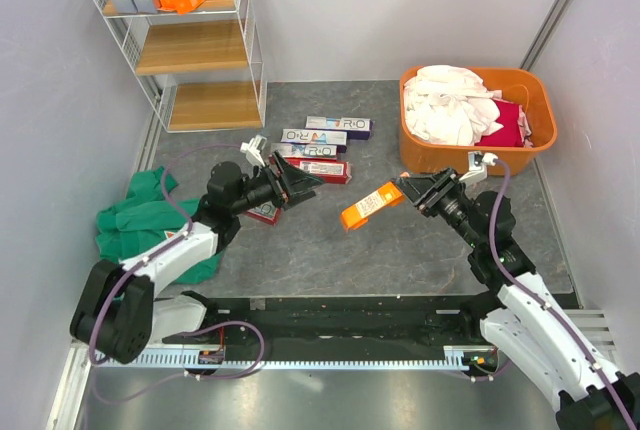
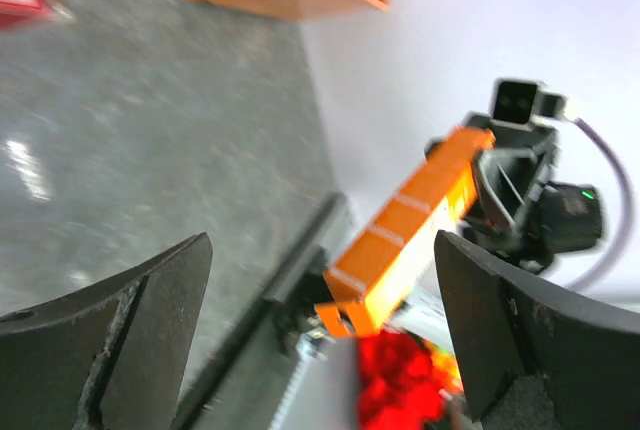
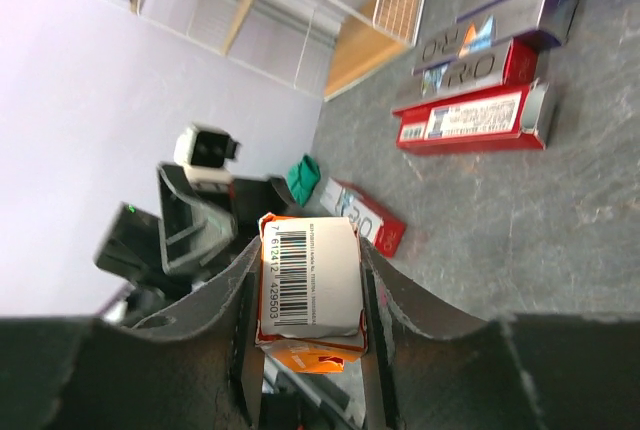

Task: Place and organize the toothpastes onto the shelf
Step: Pick up the toothpaste from the center of the board, then place the toothpaste on the shelf.

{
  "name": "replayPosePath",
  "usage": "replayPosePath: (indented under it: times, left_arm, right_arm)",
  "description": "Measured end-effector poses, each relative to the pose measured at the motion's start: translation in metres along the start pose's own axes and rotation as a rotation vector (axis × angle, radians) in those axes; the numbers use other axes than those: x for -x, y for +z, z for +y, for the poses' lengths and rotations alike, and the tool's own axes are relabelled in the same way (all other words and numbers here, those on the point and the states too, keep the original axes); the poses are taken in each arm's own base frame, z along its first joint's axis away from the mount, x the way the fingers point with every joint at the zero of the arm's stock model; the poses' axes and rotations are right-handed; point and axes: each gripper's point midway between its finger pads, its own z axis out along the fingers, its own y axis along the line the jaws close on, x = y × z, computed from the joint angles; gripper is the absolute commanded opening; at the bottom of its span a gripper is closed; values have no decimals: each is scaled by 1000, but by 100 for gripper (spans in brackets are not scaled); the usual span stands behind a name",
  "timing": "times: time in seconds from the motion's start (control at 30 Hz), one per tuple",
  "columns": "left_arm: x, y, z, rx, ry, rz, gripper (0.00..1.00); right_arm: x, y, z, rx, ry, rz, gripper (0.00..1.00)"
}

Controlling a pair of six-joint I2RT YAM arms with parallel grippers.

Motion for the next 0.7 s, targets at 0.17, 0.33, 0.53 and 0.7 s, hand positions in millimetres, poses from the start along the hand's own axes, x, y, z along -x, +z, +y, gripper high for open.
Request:
replayPosePath:
  times: [0.17, 0.33, 0.53, 0.7]
  left_arm:
    - [-11, 2, -6, -142, -130, 26, 100]
    - [-25, 9, -25, -248, -164, 74, 100]
    - [-51, 28, -59, -350, -140, 169, 95]
    - [-69, 46, -65, -391, -166, 227, 75]
  right_arm:
    - [18, -6, 8, 6, 2, -93, 15]
    - [33, -10, 16, 15, 14, -163, 15]
    - [41, -11, 24, 27, 21, -191, 15]
    - [41, -11, 24, 27, 27, -193, 15]
